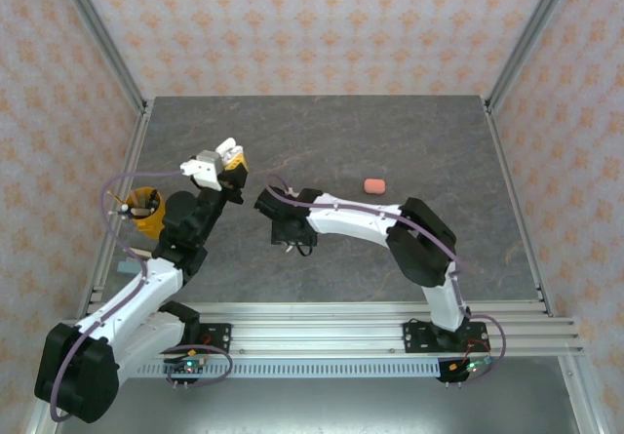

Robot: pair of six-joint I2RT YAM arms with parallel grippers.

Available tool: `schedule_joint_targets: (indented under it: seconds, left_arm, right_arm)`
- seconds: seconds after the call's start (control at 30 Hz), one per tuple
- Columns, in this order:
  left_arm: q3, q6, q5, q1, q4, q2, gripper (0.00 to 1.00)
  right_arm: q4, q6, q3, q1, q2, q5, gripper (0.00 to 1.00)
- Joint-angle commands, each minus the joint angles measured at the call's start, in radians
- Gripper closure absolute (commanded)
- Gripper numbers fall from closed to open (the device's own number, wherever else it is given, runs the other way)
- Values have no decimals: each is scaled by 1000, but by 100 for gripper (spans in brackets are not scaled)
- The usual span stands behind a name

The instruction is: Insert the wireless bluetooth earbuds into the charging case

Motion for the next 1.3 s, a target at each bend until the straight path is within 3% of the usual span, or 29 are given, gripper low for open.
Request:
schedule_joint_targets:
  seconds: [0.0,0.57,0.87,1.27]
  left_arm:
    - [12,-19,8,19,38,-26,100]
    - [-27,-52,20,62,63,-58,100]
    - [-39,-58,20,67,61,-71,100]
    - [-39,-65,23,67,60,-70,100]
  right_arm:
    - [-104,42,68,7,52,54,36]
    - [-170,79,179,24,194,88,45]
    - [-171,107,166,25,202,90,55]
    - [-179,129,166,36,193,77,58]
